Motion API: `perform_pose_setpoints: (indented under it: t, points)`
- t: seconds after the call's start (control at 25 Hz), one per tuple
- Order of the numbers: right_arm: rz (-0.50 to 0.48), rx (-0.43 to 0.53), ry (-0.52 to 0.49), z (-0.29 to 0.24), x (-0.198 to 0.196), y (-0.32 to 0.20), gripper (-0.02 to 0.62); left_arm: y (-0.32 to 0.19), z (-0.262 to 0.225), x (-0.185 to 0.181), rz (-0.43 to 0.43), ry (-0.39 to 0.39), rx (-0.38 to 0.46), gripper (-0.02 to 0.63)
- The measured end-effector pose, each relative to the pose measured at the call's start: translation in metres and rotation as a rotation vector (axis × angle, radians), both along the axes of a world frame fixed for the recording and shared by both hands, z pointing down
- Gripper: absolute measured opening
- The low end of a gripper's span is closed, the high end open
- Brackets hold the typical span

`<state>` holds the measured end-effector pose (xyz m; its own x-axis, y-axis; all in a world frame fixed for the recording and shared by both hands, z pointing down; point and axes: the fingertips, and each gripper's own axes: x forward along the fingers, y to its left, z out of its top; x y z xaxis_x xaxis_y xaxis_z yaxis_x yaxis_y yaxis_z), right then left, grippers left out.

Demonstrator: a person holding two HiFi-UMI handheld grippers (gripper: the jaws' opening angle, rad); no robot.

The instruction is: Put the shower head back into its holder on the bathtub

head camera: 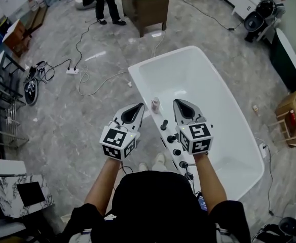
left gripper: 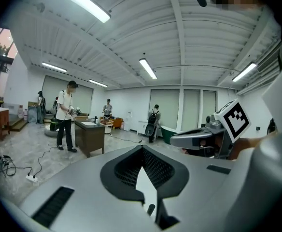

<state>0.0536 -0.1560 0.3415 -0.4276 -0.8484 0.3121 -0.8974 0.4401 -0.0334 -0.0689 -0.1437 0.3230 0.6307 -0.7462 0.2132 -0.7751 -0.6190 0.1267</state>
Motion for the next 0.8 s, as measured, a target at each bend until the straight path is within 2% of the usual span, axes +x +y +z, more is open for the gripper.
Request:
perform_pose_setpoints:
  t: [0.2, 0.4, 0.8]
  points:
    - [0.009, 0.079, -0.018, -0.033, 0.002, 0.000, 0.023, 0.000, -0.029, -0.010, -0.018, -0.007, 0.069, 0.014]
    - [0.010, 0.147, -0.023, -0.062, 0.001, -0.001, 0.023, -0.002, -0.045, -0.022, -0.036, -0.004, 0.102, 0.014]
    - [-0.006, 0.200, -0.033, -0.083, -0.004, 0.003, 0.023, 0.004, -0.074, -0.020, -0.043, 0.017, 0.150, 0.014]
